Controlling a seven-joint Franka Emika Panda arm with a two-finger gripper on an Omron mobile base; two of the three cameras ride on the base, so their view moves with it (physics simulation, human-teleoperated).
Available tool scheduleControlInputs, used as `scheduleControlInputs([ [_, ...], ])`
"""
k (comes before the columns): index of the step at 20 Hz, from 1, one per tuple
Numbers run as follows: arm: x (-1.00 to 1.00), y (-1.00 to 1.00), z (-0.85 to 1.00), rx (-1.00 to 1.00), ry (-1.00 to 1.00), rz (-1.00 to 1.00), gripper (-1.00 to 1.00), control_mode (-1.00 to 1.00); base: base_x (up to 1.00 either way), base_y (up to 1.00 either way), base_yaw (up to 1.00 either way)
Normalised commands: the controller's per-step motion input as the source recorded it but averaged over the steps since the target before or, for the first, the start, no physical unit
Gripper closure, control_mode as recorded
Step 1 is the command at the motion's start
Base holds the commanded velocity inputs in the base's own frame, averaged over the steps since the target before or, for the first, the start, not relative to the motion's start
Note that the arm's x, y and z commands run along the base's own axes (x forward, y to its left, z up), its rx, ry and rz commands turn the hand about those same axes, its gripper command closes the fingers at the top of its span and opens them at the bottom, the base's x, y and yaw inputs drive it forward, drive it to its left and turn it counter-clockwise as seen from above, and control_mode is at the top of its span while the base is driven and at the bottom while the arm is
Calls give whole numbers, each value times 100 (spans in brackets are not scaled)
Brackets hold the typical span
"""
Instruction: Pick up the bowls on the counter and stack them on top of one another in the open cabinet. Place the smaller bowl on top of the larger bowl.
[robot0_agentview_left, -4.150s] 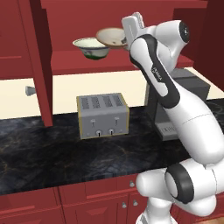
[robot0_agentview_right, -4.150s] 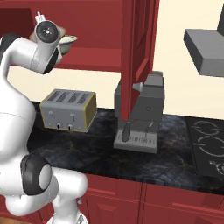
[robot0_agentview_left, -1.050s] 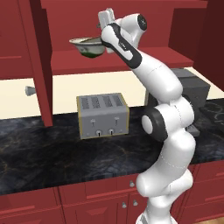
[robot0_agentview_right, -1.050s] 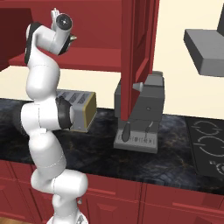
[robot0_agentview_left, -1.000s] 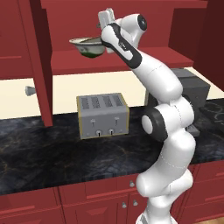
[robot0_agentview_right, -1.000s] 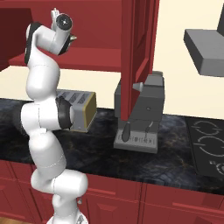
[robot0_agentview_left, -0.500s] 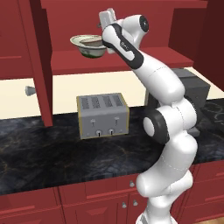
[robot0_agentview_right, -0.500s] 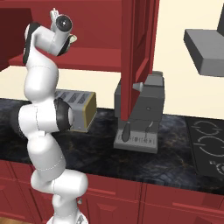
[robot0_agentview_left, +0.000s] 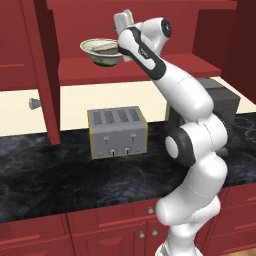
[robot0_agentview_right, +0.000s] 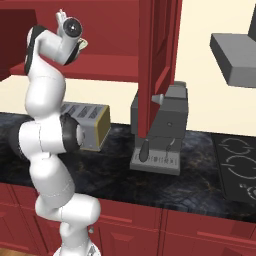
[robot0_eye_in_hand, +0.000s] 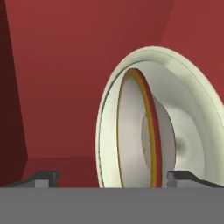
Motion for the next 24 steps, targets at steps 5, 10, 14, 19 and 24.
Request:
scheduleControlInputs([
  [5,-48,-7,29,0,-8,0,-100,-100,0,0,0],
  [10,-38,-13,40,0,-8,0,-100,-100,0,0,0],
  [14,-46,-15,42,0,-8,0,-100,-100,0,0,0],
  [19,-57,-16,40,0,-5,0,-100,-100,0,0,0],
  [24,-55,-17,34,0,0,0,-100,-100,0,0,0],
])
